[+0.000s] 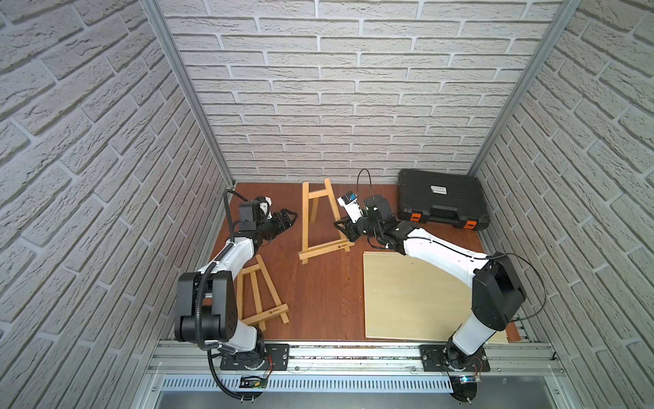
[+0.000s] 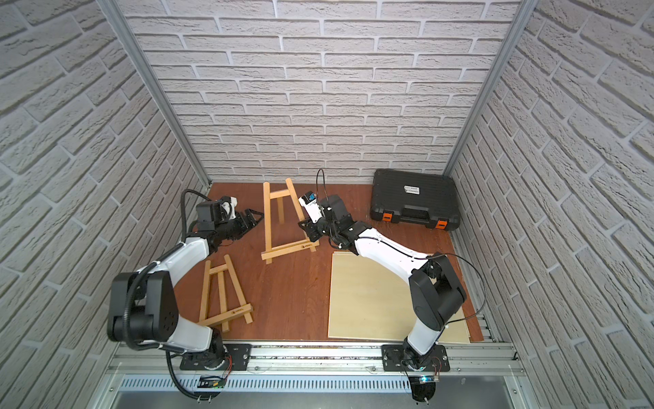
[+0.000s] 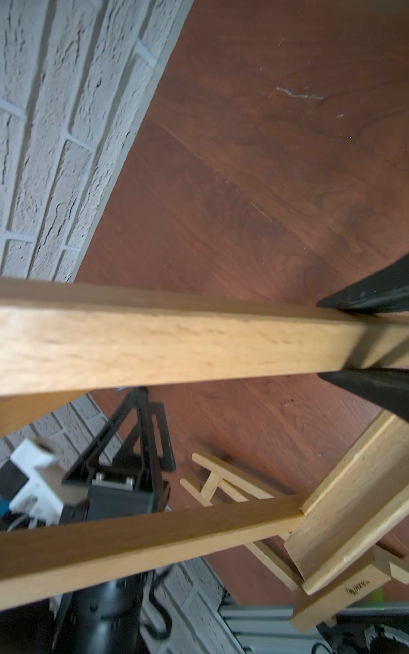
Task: Disassemble the easel
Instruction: Fold up the easel.
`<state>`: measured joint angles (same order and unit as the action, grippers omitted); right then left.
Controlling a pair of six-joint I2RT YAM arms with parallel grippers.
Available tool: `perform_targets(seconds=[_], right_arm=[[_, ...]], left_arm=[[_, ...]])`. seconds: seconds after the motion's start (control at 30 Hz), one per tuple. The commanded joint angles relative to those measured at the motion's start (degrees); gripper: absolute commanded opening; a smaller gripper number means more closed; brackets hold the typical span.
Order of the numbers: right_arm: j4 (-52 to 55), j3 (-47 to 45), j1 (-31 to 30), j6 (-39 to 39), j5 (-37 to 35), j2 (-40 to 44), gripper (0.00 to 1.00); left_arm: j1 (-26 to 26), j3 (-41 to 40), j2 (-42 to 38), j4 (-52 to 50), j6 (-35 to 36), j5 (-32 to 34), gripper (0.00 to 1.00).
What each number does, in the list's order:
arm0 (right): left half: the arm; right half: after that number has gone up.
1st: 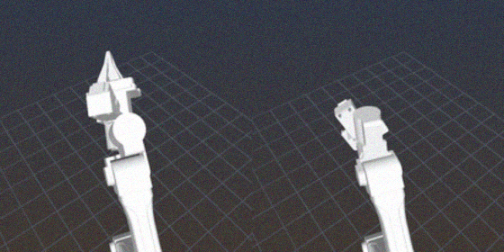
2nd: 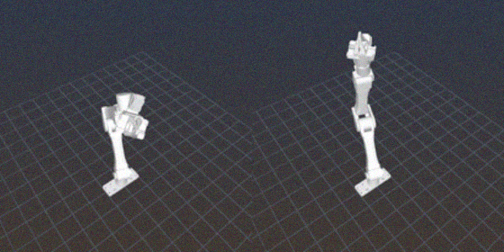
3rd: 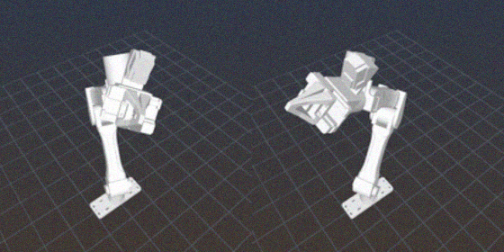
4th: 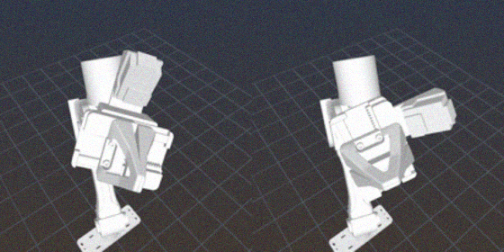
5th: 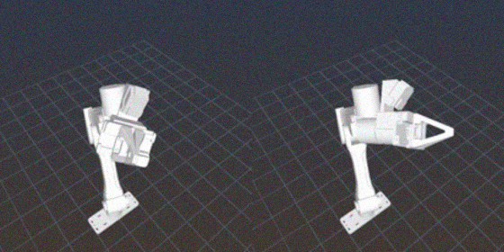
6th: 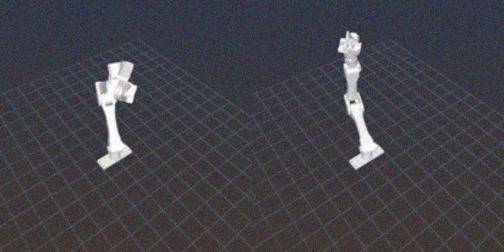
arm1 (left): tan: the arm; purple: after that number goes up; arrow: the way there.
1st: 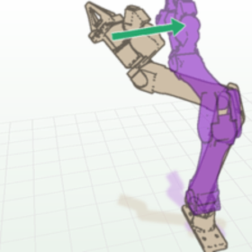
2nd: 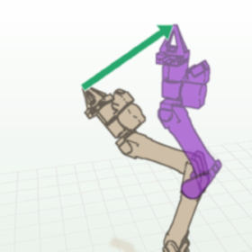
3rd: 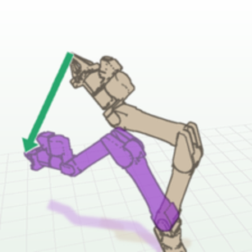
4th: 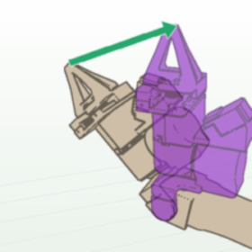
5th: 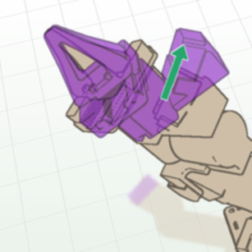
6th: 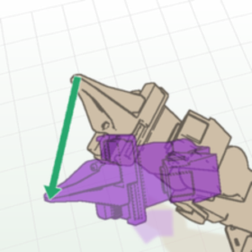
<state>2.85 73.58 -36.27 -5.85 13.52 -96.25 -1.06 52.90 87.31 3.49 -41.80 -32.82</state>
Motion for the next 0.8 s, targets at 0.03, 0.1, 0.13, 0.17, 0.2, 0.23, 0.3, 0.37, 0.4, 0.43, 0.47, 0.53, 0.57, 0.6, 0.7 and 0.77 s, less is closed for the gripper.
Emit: perform_targets(seconds=[0.03, 0.1, 0.13, 0.17, 0.2, 0.23, 0.3, 0.37, 0.4, 0.43, 0.47, 0.53, 0.57, 0.6, 0.7, 0.77], right_arm=[[-5.30, -0.19, -1.48, -2.05, 3.08, 3.94, 0.06], [-5.64, -0.19, -1.99, -2.39, 3.14, 4.13, 0.06], [-5.84, -0.31, -2.20, -2.45, 3.04, 4.29, 0.06], [-6.12, -0.42, -2.31, -2.51, 2.89, 4.44, 0.06], [-6.33, -0.46, -2.44, -2.63, 2.87, 4.64, 0.06], [-6.43, -0.54, -2.45, -2.82, 2.83, 4.88, 0.06], [-6.36, -0.62, -2.54, -3.03, 2.97, 5.23, 0.06], [-6.82, -1.05, -2.54, -3.15, 3.11, 5.71, 0.06], [-7.22, -1.36, -2.55, -3.22, 3.18, 5.87, 0.06], [-7.41, -1.59, -2.52, -3.23, 3.09, 6.13, 0.06], [-7.62, -1.88, -2.51, -3.26, 3.08, 6.37, 0.06], [-7.84, -2.43, -2.50, -3.38, 2.75, 7.01, 0.06], [-7.83, -2.60, -2.51, -3.37, 2.61, 7.28, 0.06], [-7.72, -2.78, -2.50, -3.46, 2.42, 7.55, 0.06], [-7.68, -3.55, -2.49, -3.80, 2.53, 7.92, 0.06], [-8.17, -4.66, -2.61, -4.53, 2.50, 8.07, 0.06]], left_arm=[[-0.18, 3.65, 3.21, 9.42, -3.48, -5.04, 0.80], [0.55, 4.86, 4.67, 10.99, -5.59, -7.32, 0.74], [1.42, 5.39, 5.18, 11.19, -6.52, -8.71, 0.69], [2.52, 5.39, 5.34, 11.26, -7.15, -9.86, 0.66], [3.48, 4.78, 5.12, 12.04, -8.20, -10.65, 0.63], [4.52, 3.39, 4.70, 13.95, -9.84, -11.44, 0.60], [5.75, -0.37, 3.74, 20.45, -14.70, -12.96, 0.55], [6.63, -4.08, 3.24, 27.63, -19.56, -14.28, 0.51], [7.12, -5.59, 3.14, 30.52, -21.42, -14.90, 0.47], [7.65, -6.86, 3.10, 33.09, -23.07, -15.68, 0.44], [8.18, -7.78, 3.16, 35.00, -24.04, -16.43, 0.40], [9.27, -9.46, 2.87, 36.95, -24.64, -17.66, 0.33], [9.63, -10.45, 2.56, 37.40, -24.49, -17.80, 0.31], [10.01, -11.52, 2.11, 37.48, -24.09, -17.76, 0.30], [11.56, -14.12, 0.96, 38.80, -23.78, -17.76, 0.28], [13.05, -15.06, 0.38, 39.49, -23.72, -17.82, 0.28]])
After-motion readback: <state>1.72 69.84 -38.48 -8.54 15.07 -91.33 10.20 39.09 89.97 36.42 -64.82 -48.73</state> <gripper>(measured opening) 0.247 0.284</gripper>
